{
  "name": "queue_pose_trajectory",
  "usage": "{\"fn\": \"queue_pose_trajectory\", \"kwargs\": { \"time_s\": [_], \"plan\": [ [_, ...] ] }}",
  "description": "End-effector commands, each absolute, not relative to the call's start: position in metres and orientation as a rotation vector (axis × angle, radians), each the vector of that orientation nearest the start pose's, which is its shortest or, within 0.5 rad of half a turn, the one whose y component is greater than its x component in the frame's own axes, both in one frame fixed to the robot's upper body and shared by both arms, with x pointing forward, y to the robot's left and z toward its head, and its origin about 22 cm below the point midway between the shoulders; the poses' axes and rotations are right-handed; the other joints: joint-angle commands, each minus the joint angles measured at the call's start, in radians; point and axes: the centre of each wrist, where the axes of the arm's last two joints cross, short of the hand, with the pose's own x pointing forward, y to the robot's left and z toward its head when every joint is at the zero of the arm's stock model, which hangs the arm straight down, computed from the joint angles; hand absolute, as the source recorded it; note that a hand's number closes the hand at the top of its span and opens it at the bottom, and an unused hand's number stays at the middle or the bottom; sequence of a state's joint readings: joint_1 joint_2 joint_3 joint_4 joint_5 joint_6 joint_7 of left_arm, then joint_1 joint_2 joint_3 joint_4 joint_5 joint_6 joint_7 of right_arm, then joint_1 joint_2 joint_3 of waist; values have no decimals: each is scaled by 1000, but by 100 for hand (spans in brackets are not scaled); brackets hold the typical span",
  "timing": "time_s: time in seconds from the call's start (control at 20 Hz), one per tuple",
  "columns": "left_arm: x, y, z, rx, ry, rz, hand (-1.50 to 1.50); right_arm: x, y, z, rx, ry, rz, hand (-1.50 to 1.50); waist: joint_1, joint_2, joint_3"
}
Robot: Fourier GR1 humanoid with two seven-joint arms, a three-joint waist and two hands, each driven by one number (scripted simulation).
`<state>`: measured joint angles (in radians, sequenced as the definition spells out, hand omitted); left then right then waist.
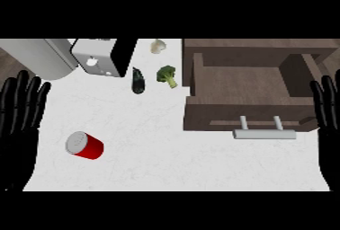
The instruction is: Pick up the can, place it into the drawer and close the drawer
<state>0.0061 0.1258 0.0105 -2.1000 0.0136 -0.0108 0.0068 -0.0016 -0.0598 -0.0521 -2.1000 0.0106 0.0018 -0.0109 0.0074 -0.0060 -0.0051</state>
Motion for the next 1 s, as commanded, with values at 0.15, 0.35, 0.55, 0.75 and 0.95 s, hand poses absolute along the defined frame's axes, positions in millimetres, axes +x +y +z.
{"fn": "queue_pose_trajectory", "kwargs": {
  "time_s": [0.15, 0.35, 0.55, 0.75, 0.95],
  "plan": [
    [164, 294, 126, 42, -2085, -88, -150, 203, -254, 112, -50, -2093, 49, -150, 0, 4, 5],
    [153, 308, 95, 174, -1729, 113, -150, 201, -259, 90, -147, -1808, -61, -150, 8, 7, 6],
    [126, 320, 107, 175, -1679, 133, -150, 197, -250, 101, -151, -1793, -84, -150, 3, 3, 5],
    [119, 320, 122, 184, -1675, 121, -150, 204, -247, 101, -148, -1793, -80, -150, -2, 5, 5],
    [135, 330, 114, 164, -1688, 137, -150, 185, -258, 109, -167, -1803, -65, -150, -8, 5, 5]
  ]
}}
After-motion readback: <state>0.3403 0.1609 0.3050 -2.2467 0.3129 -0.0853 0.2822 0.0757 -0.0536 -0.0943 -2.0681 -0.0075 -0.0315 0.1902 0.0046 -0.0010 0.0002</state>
